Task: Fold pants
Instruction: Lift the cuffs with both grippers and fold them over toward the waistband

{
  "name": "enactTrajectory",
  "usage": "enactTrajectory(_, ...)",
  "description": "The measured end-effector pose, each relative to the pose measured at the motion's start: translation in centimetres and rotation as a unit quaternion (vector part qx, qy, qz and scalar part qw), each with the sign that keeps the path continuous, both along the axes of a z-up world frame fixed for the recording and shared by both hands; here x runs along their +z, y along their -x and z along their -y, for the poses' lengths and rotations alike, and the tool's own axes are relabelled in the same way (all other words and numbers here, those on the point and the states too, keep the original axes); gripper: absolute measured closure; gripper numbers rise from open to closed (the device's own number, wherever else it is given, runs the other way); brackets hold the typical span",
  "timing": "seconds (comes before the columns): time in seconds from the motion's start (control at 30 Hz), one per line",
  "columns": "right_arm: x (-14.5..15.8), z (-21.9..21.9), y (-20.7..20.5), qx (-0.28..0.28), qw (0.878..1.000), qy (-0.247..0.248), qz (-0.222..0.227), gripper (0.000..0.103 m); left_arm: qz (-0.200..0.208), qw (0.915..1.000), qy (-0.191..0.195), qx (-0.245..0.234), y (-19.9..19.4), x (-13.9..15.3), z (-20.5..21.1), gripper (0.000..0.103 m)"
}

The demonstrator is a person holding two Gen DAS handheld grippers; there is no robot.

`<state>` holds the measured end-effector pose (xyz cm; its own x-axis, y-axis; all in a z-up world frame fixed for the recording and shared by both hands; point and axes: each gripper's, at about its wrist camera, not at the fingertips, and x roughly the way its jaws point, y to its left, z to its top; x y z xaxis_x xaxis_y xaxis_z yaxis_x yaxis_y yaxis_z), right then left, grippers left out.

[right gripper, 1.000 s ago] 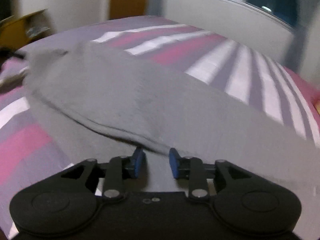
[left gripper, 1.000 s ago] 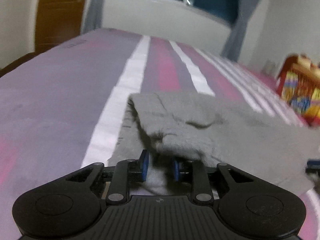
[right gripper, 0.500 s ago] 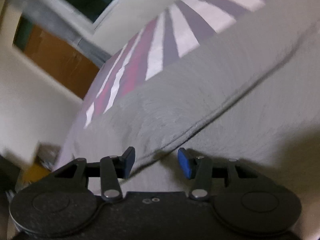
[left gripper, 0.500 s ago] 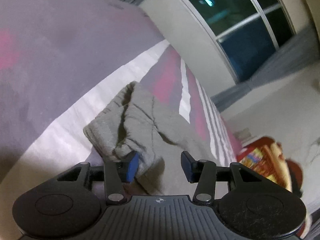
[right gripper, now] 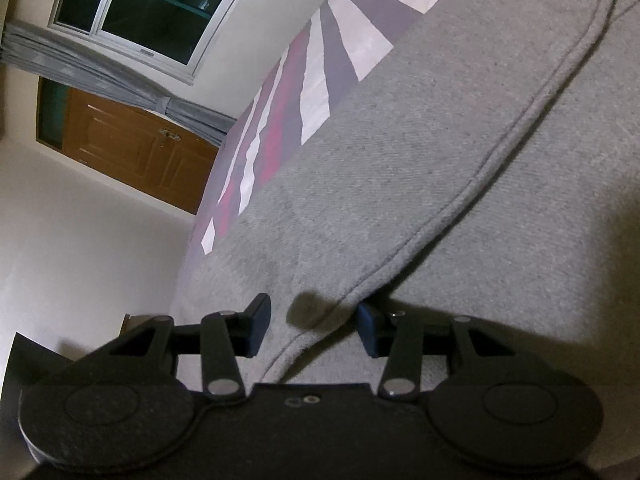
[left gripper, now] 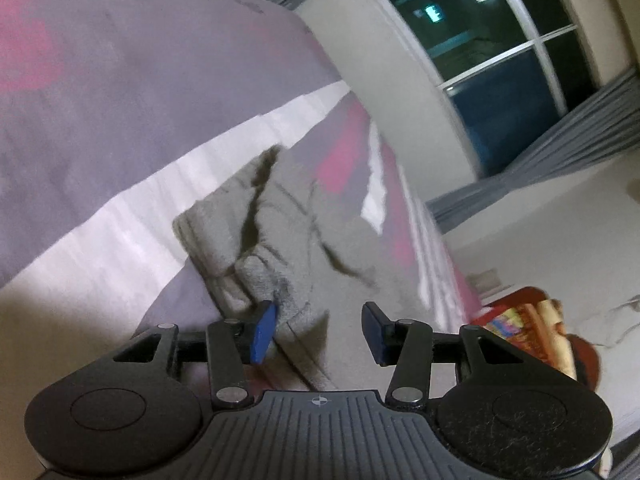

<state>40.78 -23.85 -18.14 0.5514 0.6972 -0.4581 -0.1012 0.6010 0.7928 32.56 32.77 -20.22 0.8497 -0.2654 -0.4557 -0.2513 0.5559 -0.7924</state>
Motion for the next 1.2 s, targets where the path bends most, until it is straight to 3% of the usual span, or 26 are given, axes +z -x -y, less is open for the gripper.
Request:
enactTrajectory(0.17,1.0,-0.1,-0.8,-0.005,1.000,-0.007,-0.007,0.059,-0.028,0.9993,0.019,0.015,-1.1,-1.7,-0.5,0.056)
enactTrajectory(0.23,0.9,0.1,-1.3,-0.011,1.000,-0.011,-0.012,0.062,-0.023,0.9988,0.033,0.028,-1.6,-1.8,-0.6,0.067)
enactTrajectory(0.27,0.9,0.2,-1.4,-0.017,1.000,-0.008,-0.014,0.084,-0.024,0.9988,0.025,0.035,-1.9,-1.4,-0.6,0.073)
enactTrajectory(0.3,1.0,0.2,-1.4,-0.017,1.000,0.000,-0.011,0.098,-0.017,0.9991,0.020,0.034,-2.1,-0.9,-0.6,0.076)
enactTrajectory(0.47,4.5,0.6,1.5,-0.012,0.997,0.013,0.075,0.099,0.016,0.9998,-0.013,0.008,-2.4,2.7,-1.5,0.080)
enactTrajectory(0.57,5.1,0.9,4.5,-0.003,0.995,0.000,0.097,0.099,0.016,0.9989,-0.041,-0.016,-2.2,3.7,-3.1,0.080)
enactTrajectory(0.63,3.5,-0.5,5.8,0.023,0.995,0.036,0.090,0.098,-0.035,0.9965,-0.073,-0.020,-3.0,2.5,-3.8,0.080)
enactTrajectory(0.7,0.8,-2.2,5.5,0.038,0.994,0.095,0.043,0.098,-0.067,0.9961,-0.055,-0.019,-3.6,0.6,-4.4,0.080)
enactTrajectory(0.8,-0.4,-1.1,5.4,0.013,0.999,0.041,0.023,0.098,-0.061,0.9966,-0.054,-0.013,-3.7,0.9,-4.4,0.080)
enactTrajectory(0.9,1.0,-1.2,5.9,0.023,0.998,0.052,0.041,0.098,-0.037,0.9961,-0.079,-0.013,-3.1,2.2,-4.0,0.080)
enactTrajectory(1.03,0.1,-1.5,6.6,0.037,0.996,0.080,0.030,0.098,-0.072,0.9906,-0.115,-0.021,-3.8,1.4,-3.5,0.080)
enactTrajectory(1.1,-0.3,-1.1,6.5,0.034,0.997,0.067,0.025,0.098,-0.073,0.9903,-0.117,-0.013,-3.7,1.5,-3.3,0.080)
enactTrajectory(1.17,0.2,-0.1,6.4,0.023,0.999,0.039,0.019,0.087,-0.069,0.9906,-0.118,-0.004,-3.2,2.2,-2.8,0.079)
enactTrajectory(1.2,1.0,0.8,6.6,0.003,0.999,0.038,0.027,0.082,-0.069,0.9908,-0.116,-0.001,-2.8,2.5,-2.3,0.073)
